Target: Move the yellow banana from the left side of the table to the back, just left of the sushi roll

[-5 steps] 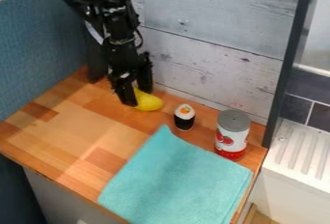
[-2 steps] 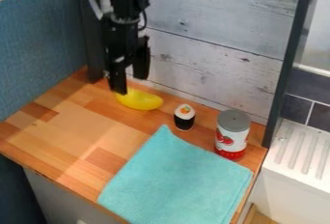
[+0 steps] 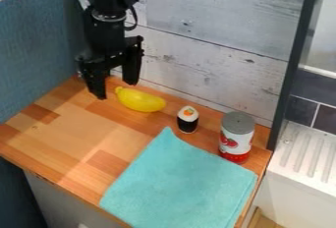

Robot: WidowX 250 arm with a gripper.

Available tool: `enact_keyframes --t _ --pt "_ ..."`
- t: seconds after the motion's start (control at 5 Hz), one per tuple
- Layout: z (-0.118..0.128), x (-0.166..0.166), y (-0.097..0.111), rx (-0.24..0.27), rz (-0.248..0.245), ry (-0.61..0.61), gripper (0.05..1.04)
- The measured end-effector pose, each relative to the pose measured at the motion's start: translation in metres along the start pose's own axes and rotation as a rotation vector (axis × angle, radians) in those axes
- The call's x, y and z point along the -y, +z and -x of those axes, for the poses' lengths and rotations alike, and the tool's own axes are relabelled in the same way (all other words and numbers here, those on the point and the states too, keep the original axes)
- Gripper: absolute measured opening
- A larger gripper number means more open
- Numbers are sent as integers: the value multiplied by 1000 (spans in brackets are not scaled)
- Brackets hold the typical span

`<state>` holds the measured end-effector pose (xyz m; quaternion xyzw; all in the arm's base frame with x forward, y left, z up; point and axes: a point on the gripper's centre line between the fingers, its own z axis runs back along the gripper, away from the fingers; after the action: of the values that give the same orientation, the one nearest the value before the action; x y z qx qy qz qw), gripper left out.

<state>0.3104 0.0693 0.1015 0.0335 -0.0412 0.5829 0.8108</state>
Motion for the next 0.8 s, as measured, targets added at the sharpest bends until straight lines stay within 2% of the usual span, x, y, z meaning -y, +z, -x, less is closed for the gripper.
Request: enact_keyframes --t 0.2,0.4,0.6,0.8 --pt "28 -23 4 -76 -110 -272 1003" --pt "56 -26 13 -71 -211 -533 1003" --pt "82 -25 28 -45 -192 -786 1003" --pt "99 -39 32 -14 -126 -1031 1003"
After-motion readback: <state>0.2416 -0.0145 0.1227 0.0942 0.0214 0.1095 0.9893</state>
